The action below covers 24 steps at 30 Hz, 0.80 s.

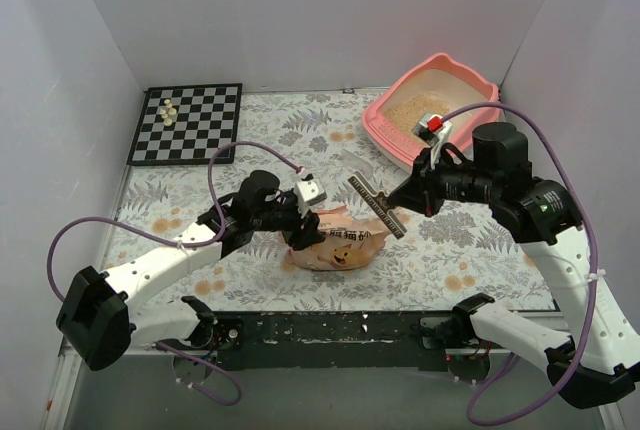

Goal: Fill the litter box with clean litter

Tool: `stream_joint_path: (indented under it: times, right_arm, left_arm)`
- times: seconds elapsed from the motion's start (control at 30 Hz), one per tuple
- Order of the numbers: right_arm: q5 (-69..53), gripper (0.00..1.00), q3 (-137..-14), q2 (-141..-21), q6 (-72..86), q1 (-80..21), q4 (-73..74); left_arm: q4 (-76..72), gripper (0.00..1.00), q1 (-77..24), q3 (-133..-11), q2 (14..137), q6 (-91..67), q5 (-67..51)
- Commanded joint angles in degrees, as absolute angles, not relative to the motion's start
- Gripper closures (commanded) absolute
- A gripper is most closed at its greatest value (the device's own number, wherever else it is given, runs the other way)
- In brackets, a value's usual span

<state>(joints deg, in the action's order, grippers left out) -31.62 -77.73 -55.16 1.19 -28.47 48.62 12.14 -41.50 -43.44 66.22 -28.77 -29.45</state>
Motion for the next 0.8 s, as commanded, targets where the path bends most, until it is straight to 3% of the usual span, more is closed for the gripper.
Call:
stream_joint_path:
  times: [0.0, 0.23, 0.77]
  right_arm:
    - [-34.2, 0.99, -76.7, -55.5, 0.2, -28.4, 45.5]
    - [-35.8, 0.99, -73.3, -55.9, -2.1, -28.4, 41.7]
    - [-48.2, 0.99, -54.2, -48.4, -16.3, -28.4, 13.1]
  left_arm:
    - [8.8, 0.54, -42.4, -41.6, 66.0, -26.2, -25.5]
    - [7.1, 0.99, -42.5, -39.3, 65.1, -26.8, -23.7]
    - [0.4, 1.00, -42.7, -35.1, 61.1, -30.4, -27.7]
